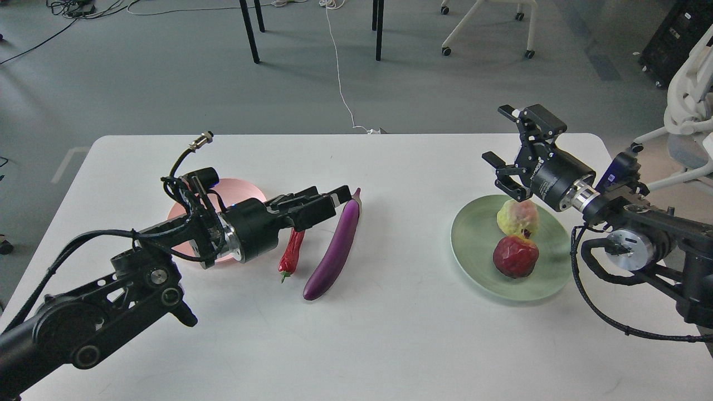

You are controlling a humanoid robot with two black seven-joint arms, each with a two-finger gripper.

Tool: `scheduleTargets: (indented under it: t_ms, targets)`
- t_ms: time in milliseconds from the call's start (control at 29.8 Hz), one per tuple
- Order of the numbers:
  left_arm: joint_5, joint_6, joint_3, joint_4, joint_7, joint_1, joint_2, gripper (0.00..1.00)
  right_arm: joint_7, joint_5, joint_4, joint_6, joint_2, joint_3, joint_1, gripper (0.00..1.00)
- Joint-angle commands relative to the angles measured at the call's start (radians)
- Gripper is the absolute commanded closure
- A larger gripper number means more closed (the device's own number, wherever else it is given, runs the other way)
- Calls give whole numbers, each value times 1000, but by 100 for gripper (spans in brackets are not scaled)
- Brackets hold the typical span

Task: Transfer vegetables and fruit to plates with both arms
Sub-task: 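Lower the left gripper onto the red chili pepper and grasp it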

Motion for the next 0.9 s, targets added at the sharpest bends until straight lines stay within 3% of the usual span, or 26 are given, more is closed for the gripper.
scheduleTargets:
  t_ms: [0,134,235,335,503,603,871]
  targets:
    - [210,-123,17,69,1,-87,2,2,0,79,-8,95,-49,55,-59,2]
    - [291,-203,86,153,15,-173,-12,4,0,79,-5,110,-69,61,-85,2]
    - [285,-204,199,224,70,-240,-27,5,0,79,3,110,-69,59,-93,2]
    - [271,-207,227,279,106,-254,-39,10,0,79,3,110,-69,59,-95,2]
    - [222,-204,235,315,119,-250,-52,23,0,78,2,110,-69,61,-95,2]
    - [215,-201,233,361,150,-253,-94,24,0,78,2,110,-69,63,-95,2]
    - [216,-197,230,468,161,-261,-174,24,0,78,2,110,-71,69,-95,2]
